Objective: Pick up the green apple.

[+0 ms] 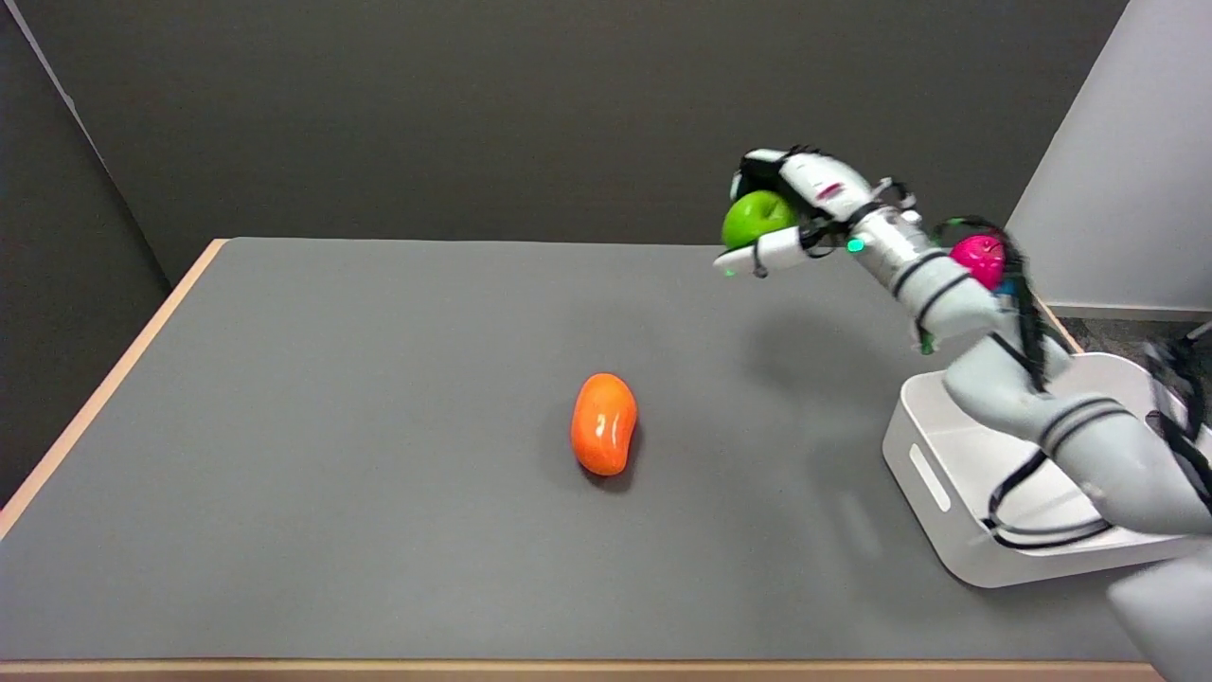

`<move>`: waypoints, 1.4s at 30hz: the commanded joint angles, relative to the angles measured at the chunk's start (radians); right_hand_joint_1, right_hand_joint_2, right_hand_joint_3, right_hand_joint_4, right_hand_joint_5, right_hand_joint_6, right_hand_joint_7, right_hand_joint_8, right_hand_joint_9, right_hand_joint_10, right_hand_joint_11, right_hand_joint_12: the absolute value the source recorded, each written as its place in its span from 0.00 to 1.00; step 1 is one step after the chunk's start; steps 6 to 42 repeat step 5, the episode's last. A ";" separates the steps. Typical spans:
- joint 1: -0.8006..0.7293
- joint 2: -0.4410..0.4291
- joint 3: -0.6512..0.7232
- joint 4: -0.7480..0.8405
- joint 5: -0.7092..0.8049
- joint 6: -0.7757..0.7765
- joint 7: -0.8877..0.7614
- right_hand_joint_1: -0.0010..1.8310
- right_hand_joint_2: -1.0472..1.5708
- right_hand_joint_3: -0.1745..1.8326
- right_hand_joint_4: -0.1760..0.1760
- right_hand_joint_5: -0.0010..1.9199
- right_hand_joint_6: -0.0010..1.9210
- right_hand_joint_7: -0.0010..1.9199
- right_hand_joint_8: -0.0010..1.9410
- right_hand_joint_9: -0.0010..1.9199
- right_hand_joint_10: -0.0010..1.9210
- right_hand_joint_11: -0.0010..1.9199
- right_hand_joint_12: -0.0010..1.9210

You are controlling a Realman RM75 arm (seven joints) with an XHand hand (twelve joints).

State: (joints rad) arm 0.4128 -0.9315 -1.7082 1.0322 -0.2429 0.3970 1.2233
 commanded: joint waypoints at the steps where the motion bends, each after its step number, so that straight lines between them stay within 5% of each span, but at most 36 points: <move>1: -0.729 -0.012 0.786 0.640 0.247 0.017 -0.030 0.73 0.77 0.34 0.19 0.35 0.77 0.44 0.67 0.42 0.82 0.42 0.95; 5: -0.832 -0.089 0.941 0.682 0.270 0.017 -0.030 0.73 0.77 0.35 0.18 0.34 0.78 0.44 0.69 0.41 0.83 0.42 0.95; 42: -0.832 -0.089 0.941 0.682 0.270 0.017 -0.030 0.73 0.77 0.35 0.18 0.34 0.78 0.44 0.69 0.41 0.83 0.42 0.95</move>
